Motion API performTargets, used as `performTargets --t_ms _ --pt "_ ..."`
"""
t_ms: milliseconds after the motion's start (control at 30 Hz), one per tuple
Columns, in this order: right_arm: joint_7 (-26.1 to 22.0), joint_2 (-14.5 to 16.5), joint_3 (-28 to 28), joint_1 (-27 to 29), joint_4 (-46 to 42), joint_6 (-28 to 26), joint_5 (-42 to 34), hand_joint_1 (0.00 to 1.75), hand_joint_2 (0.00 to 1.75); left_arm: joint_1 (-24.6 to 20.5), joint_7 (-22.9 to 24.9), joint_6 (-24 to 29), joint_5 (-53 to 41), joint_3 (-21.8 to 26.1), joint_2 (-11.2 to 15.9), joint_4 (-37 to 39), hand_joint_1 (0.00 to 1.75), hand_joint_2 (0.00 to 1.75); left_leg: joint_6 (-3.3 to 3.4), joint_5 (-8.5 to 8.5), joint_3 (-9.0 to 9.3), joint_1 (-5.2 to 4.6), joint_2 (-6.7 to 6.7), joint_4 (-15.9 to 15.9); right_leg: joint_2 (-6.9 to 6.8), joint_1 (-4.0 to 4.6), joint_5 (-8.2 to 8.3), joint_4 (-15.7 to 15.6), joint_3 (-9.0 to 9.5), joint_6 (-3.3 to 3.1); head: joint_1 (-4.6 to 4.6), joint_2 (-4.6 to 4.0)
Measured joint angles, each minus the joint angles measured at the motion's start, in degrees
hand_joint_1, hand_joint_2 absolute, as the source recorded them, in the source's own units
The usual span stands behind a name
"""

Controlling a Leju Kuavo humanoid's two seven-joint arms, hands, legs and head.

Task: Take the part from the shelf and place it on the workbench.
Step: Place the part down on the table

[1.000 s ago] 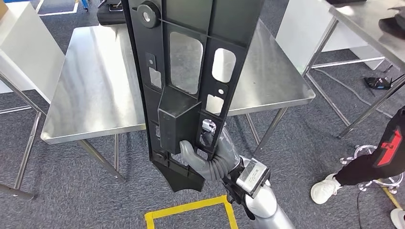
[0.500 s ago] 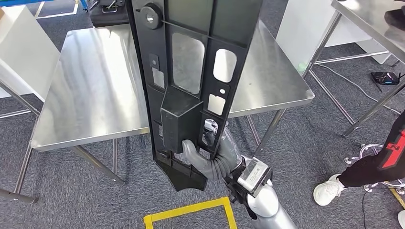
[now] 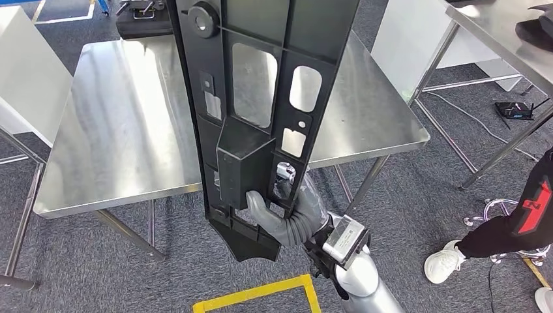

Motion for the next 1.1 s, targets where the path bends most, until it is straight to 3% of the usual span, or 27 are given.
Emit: performTargets --t_ms 67,133,167,200,267,333,367,433,533,567,633,667,700,733,800,867,933,1033,1100 --pt "0.0 0.0 0.1 -0.2 0.0 0.0 0.0 1.75 1.75 -0.1 0.0 0.0 0.0 0.1 0.0 0.0 0.0 1.75 0.46 -0.2 0.49 0.11 0.08 -0.2 -0.27 -0.01 -1.79 5.0 -2.69 -0.11 0.11 0.0" --pt "0.0 -0.1 0.1 -0.2 0.2 0.0 0.0 1.75 1.75 -0.1 0.0 0.0 0.1 0.1 0.0 0.0 0.0 1.75 0.76 -0.57 0.78 0.08 0.16 -0.2 -0.37 -0.07 -4.0 12.9 -7.51 -0.25 0.18 0.0" --pt "0.0 -0.1 0.2 -0.2 0.3 0.0 0.0 1.75 1.75 -0.1 0.0 0.0 0.1 0.1 0.0 0.0 0.0 1.75 0.8 -0.79 0.97 0.06 0.16 -0.2 -0.39 -0.09 -4.26 15.3 -9.31 -0.09 0.17 0.0" --pt "0.0 -0.1 0.2 -0.2 0.4 0.0 0.0 1.75 1.75 -0.1 0.0 0.0 0.1 0.1 0.0 0.0 0.0 1.75 0.79 -1.05 1.26 0.06 0.13 -0.2 -0.41 -0.12 -3.56 15.6 -10.06 0.25 0.18 0.0" --pt "0.1 -0.1 0.3 -0.3 0.4 0.0 0.0 1.75 1.75 -0.1 0.0 0.0 0.1 0.2 -0.1 0.0 0.0 1.75 0.6 -1.72 2.17 0.06 0.03 -0.2 -0.6 -0.18 0.32 9.3 -7.92 1.13 0.18 0.0" --pt "0.0 0.0 0.4 -0.5 0.5 0.0 -0.1 1.75 1.75 -0.1 0.0 0.0 0.1 0.3 -0.1 0.0 0.0 1.75 0.11 -2.49 2.9 -0.14 -0.05 -0.2 -0.99 -0.05 3.64 1.7 -4.64 1.15 0.2 0.0" --pt "0.1 0.0 0.4 -0.5 0.5 0.0 -0.1 1.75 1.75 -0.1 0.0 0.0 0.1 0.4 -0.1 0.0 0.0 1.75 -0.16 -2.77 3.03 -0.25 -0.04 -0.2 -1.11 0.07 4.27 -0.2 -3.79 0.79 0.2 0.0" --pt "0.1 0.0 0.5 -0.6 0.5 0.0 -0.1 1.75 1.75 -0.2 0.0 0.0 0.1 0.5 -0.1 0.0 0.0 1.75 -0.7 -3.15 3.16 -0.36 0.04 -0.3 -0.98 0.29 4.17 -0.8 -3.44 -0.04 0.16 0.0" --pt "0.1 0.3 0.5 -0.8 0.5 0.0 -0.1 1.75 1.75 -0.3 0.0 0.1 0.1 0.6 -0.1 0.0 0.0 1.75 -1.62 -4.32 2.63 -0.04 0.14 1.3 -0.76 -0.35 3.79 -1.1 -2.65 -1.24 0.08 0.0" --pt "0.1 0.4 0.5 -0.8 0.5 0.0 -0.1 1.75 1.75 -0.3 0.0 0.1 0.1 0.6 -0.1 0.0 0.0 1.75 -1.92 -5.49 1.29 0.07 0.13 3.9 -0.75 -0.53 3.56 -1.2 -2.24 -1.72 0.05 0.0" --pt "0.1 0.6 0.5 -0.8 0.6 0.0 -0.1 1.75 1.75 -0.2 0.0 0.1 0.1 0.6 -0.1 0.0 0.0 1.75 -2.35 -8.36 -3.13 0.15 0.14 11.6 -0.75 -0.43 2.97 -1.2 -1.66 -2.48 0.02 0.0" --pt "0.1 0.6 0.5 -0.8 0.7 0.0 -0.1 1.75 1.75 -0.1 0.0 0.1 0.1 0.6 -0.1 0.0 0.0 1.75 -2.5 -9.18 -5.48 0.2 0.14 15.1 -0.71 -0.39 2.69 -1.2 -1.38 -2.66 0.02 0.0" --pt "0.1 0.6 0.5 -0.8 0.7 0.0 -0.1 1.75 1.75 -0.1 0.0 0.1 0.1 0.7 -0.1 0.0 0.0 1.75 -2.54 -8.67 -6.85 0.21 0.14 16.3 -0.61 -0.35 2.4 -1.2 -1.07 -2.68 0.01 0.0" --pt "0.1 0.5 0.5 -0.8 0.8 0.0 -0.1 1.75 1.75 0.0 -0.1 0.0 0.1 0.8 -0.1 0.0 0.0 1.75 -2.51 -7.01 -7.11 0.22 0.15 15.4 -0.47 -0.35 2.09 -1.2 -0.66 -2.57 0.01 0.0" --pt "0.1 0.5 0.5 -0.8 0.9 -0.1 -0.2 1.75 1.75 0.0 -0.3 -0.1 -0.2 0.9 -0.1 0.0 0.0 1.75 -2.15 -1.96 -4.78 0.23 0.15 8.5 -0.23 -0.37 1.36 -1.2 0.32 -2.18 0.02 0.0" --pt "0.1 0.5 0.4 -0.8 0.9 -0.4 -0.3 1.75 1.75 0.0 -0.5 -0.2 -0.6 0.9 0.0 0.0 0.0 1.75 -1.68 0.35 -2.14 0.05 0.15 2.8 -0.11 0.0 0.7 -1.1 0.82 -1.59 0.03 0.0" --pt "0.2 0.5 0.3 -0.5 0.8 -0.8 -0.1 1.75 1.75 0.0 -0.6 -0.2 -1.0 0.9 0.0 0.0 0.0 1.75 -1.1 -0.13 -1.21 -0.23 0.13 1.1 -0.09 0.37 0.48 -1.1 0.91 -0.88 0.04 0.0" --pt "0.4 0.5 0.0 0.3 0.3 -1.4 0.2 1.75 1.75 0.1 -0.6 -0.2 -1.6 0.9 -0.1 0.0 0.0 1.75 0.11 -0.51 -0.16 -0.13 0.07 0.3 -0.26 0.24 -0.03 0.2 0.8 -0.06 0.1 0.0" --pt "0.6 0.4 -0.3 0.6 -0.2 -1.7 0.6 1.75 1.75 0.1 -0.6 -0.2 -2.0 0.9 0.0 0.0 0.0 1.75 0.74 -0.79 0.7 0.05 0.09 0.1 -0.4 0.07 -1.99 5.1 -1.95 0.05 0.22 0.0"
